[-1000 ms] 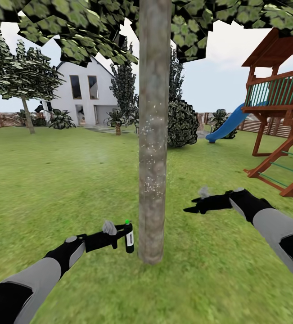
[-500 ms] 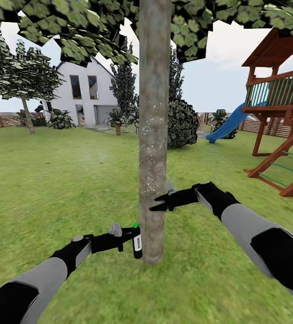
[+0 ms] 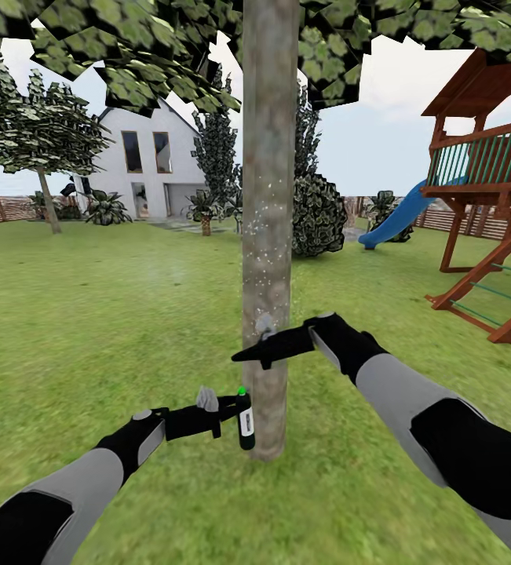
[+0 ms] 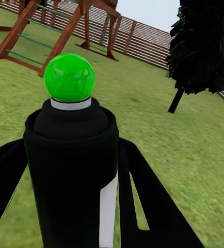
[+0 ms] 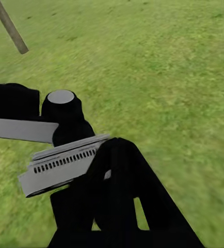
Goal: In the garden, pick up the pesticide atomizer on the floor and spray pesticide onto both trees until each tree trunk is fully covered.
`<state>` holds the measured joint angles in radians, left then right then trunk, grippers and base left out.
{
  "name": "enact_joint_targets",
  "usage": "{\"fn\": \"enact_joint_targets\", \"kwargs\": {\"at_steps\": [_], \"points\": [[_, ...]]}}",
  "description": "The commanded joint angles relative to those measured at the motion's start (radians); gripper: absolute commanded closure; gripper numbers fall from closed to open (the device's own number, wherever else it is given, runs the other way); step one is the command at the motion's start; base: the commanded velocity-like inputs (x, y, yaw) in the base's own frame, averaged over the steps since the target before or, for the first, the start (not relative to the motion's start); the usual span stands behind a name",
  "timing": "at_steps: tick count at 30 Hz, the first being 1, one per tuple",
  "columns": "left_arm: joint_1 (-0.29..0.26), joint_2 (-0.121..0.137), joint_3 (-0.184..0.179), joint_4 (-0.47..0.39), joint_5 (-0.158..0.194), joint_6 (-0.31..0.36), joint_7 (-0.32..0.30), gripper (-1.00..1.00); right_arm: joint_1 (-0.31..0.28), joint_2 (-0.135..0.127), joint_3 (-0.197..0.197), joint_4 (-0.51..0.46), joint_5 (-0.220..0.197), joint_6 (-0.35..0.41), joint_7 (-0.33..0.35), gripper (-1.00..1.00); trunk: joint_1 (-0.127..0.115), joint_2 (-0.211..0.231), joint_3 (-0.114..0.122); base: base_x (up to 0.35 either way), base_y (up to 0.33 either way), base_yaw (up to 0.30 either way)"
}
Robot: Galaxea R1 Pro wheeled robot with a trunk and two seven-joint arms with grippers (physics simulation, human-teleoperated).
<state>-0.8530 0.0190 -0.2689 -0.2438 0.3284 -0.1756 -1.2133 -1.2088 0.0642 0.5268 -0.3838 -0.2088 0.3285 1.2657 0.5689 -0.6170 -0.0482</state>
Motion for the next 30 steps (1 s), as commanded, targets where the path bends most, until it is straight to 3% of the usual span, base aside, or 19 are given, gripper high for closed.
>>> {"fn": "enact_joint_targets", "kwargs": {"at_steps": [1,8,11,16,23,26,30], "points": [[0.0,0.0,0.0,-0.008,0.0,0.0,0.0,1.0,0.0,0.001,0.0,0.001,0.0,0.0,-0.007,1.0,0.0,0.0,0.0,0.0,0.0,0.0],[0.0,0.002,0.008,-0.022,0.0,0.0,0.0,1.0,0.001,0.002,0.001,0.04,0.006,-0.005,-0.023,1.0,0.0,0.0,0.0,0.0,0.0,0.0],[0.0,0.002,0.009,-0.023,0.0,-0.001,0.0,1.0,0.001,0.002,0.002,0.05,0.008,-0.01,-0.07,1.0,0.0,0.0,0.0,0.0,0.0,0.0],[0.0,0.003,0.008,-0.023,0.0,-0.001,0.0,1.0,0.007,0.003,0.005,0.073,0.04,-0.012,-0.103,1.0,0.0,0.0,0.0,0.0,0.0,0.0],[0.0,0.003,0.008,-0.023,0.0,-0.001,0.0,1.0,0.01,0.021,0.007,0.103,0.043,-0.065,-0.132,1.0,0.0,0.0,0.0,0.0,0.0,0.0],[0.0,0.003,0.01,-0.023,0.0,-0.001,0.0,1.0,0.012,0.027,0.083,0.103,0.042,-0.067,-0.133,1.0,0.0,0.0,0.0,0.0,0.0,0.0],[0.0,0.003,0.011,-0.023,0.0,-0.001,0.0,1.0,0.012,0.028,0.101,0.103,0.042,-0.068,-0.134,1.0,0.0,0.0,0.0,0.0,0.0,0.0]]}}
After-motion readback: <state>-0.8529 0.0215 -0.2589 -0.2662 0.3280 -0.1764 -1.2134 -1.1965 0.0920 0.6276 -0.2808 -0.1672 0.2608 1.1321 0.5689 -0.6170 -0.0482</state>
